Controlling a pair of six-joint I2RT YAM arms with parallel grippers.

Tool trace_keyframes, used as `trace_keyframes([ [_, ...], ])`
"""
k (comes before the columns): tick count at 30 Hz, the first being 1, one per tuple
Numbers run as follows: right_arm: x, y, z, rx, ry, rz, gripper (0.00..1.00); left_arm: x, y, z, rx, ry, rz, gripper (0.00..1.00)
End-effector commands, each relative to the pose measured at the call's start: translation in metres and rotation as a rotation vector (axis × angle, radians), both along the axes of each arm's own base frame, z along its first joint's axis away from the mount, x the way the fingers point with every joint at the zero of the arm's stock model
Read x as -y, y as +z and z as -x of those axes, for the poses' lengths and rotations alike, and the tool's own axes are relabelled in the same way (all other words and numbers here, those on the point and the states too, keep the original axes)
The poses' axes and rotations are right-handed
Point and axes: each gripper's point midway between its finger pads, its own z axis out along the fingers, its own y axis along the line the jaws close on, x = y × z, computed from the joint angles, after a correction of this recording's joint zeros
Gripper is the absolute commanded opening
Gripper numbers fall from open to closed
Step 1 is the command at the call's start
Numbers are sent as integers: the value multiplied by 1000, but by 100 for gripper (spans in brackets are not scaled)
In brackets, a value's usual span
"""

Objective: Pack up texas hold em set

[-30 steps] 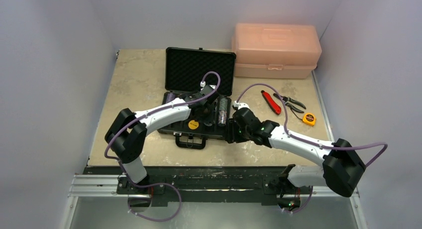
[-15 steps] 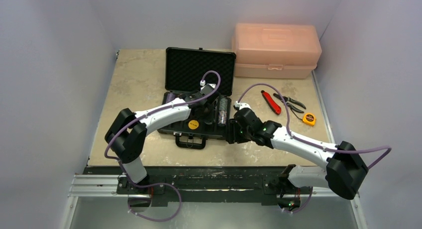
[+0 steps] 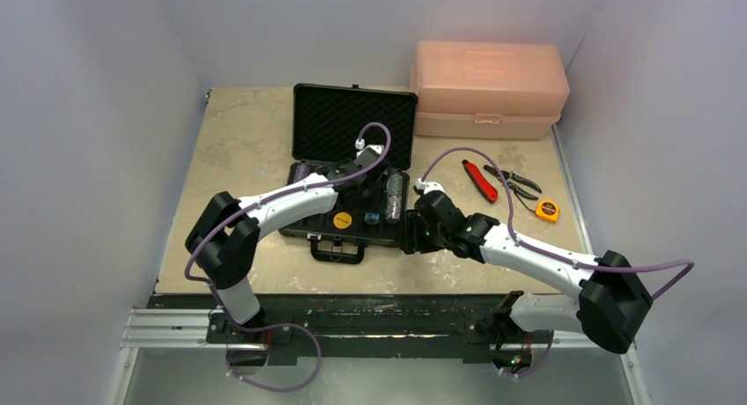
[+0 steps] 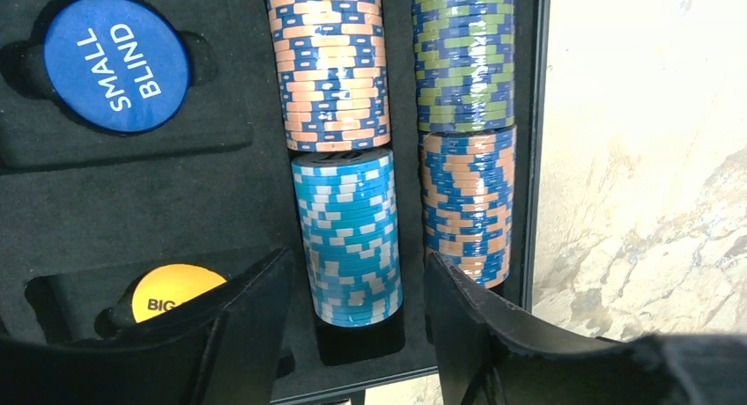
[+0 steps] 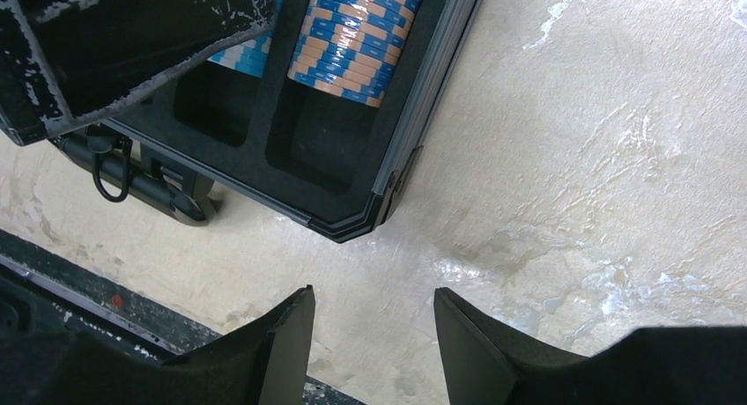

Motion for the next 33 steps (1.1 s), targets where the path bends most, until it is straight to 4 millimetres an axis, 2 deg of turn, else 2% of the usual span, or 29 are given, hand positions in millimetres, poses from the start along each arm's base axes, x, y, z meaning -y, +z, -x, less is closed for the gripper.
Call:
trace_keyframes([
  [1,0,5,-4,28,-10,-6,57,11,32,-11,82,7,84,59],
  [8,-1,10,-5,35,-8,-10,57,5,56,-4,121,-9,119,70],
  [12,-1,16,-8,59,-8,-18,57,-13,71,4,170,-22,94,82],
  [17,-6,27,-11,99,8,-53,57,-50,85,17,245,6,47,94],
  [23,-8,53,-22,185,-11,-102,61,-102,72,48,249,54,-36,95],
  [25,-9,61,-26,204,-22,-113,65,-119,75,60,252,77,-51,95],
  [28,-13,73,-31,235,-26,-133,69,-143,90,77,264,100,-67,95],
  [33,-14,93,-50,310,-56,-116,73,-179,128,99,294,116,-113,94],
])
